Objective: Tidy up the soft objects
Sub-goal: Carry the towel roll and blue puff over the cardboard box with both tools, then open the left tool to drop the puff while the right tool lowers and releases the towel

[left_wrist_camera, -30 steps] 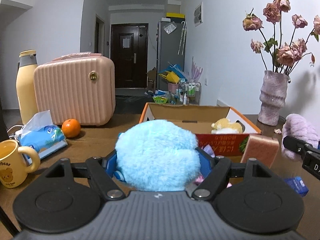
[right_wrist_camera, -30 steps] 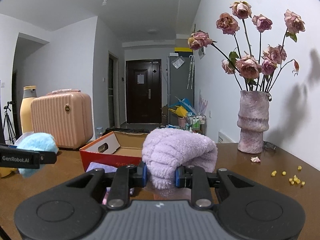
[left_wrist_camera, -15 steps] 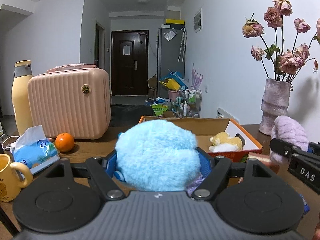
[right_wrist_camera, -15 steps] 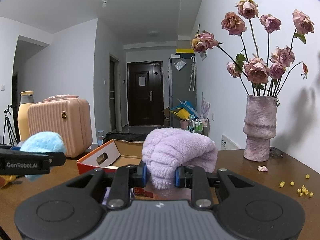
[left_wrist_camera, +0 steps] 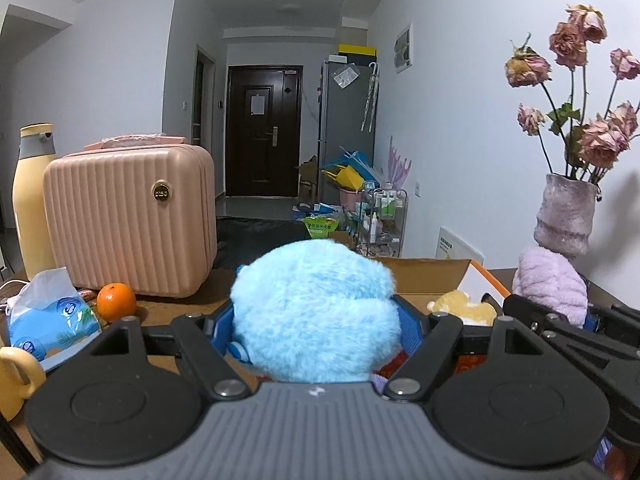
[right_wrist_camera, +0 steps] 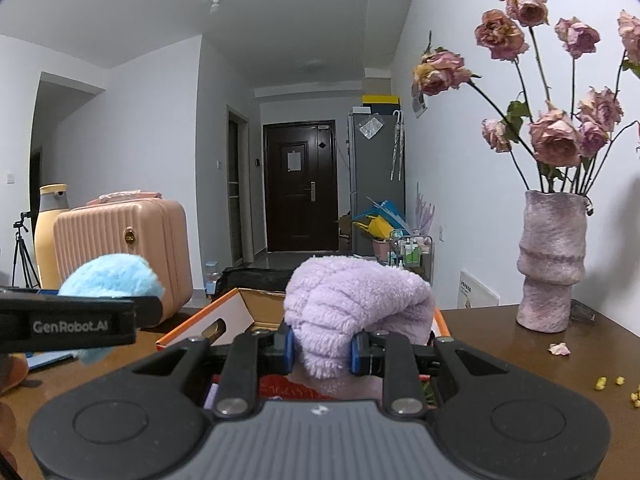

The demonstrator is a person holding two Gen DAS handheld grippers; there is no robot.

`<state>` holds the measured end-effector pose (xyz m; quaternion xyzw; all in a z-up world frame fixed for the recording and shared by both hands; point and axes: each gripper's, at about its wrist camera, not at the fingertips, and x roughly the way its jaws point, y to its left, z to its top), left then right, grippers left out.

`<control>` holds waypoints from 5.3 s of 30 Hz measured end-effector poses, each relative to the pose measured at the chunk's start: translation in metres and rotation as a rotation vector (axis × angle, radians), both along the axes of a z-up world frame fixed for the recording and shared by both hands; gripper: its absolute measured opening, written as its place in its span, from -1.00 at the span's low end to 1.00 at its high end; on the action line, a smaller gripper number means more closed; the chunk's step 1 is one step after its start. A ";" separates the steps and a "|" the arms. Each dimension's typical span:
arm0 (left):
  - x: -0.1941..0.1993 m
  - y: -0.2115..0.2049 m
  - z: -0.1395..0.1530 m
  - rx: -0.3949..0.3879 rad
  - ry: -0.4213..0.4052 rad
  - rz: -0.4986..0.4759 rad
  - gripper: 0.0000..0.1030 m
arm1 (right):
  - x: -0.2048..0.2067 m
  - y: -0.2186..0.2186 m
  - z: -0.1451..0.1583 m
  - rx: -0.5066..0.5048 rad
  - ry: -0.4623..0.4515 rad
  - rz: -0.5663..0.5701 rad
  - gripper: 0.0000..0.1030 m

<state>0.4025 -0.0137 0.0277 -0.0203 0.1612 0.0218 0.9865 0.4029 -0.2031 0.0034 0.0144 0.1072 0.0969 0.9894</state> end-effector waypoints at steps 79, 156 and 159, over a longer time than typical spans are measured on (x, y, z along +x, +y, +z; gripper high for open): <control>0.168 0.014 -0.040 0.052 0.084 0.008 1.00 | 0.160 0.009 -0.036 -0.010 0.168 -0.127 0.03; 0.020 0.027 -0.031 0.032 0.052 0.066 1.00 | 0.004 0.002 -0.023 -0.036 0.027 -0.135 1.00; 0.013 0.028 -0.031 0.029 0.056 0.067 1.00 | -0.003 -0.001 -0.023 -0.032 0.028 -0.125 1.00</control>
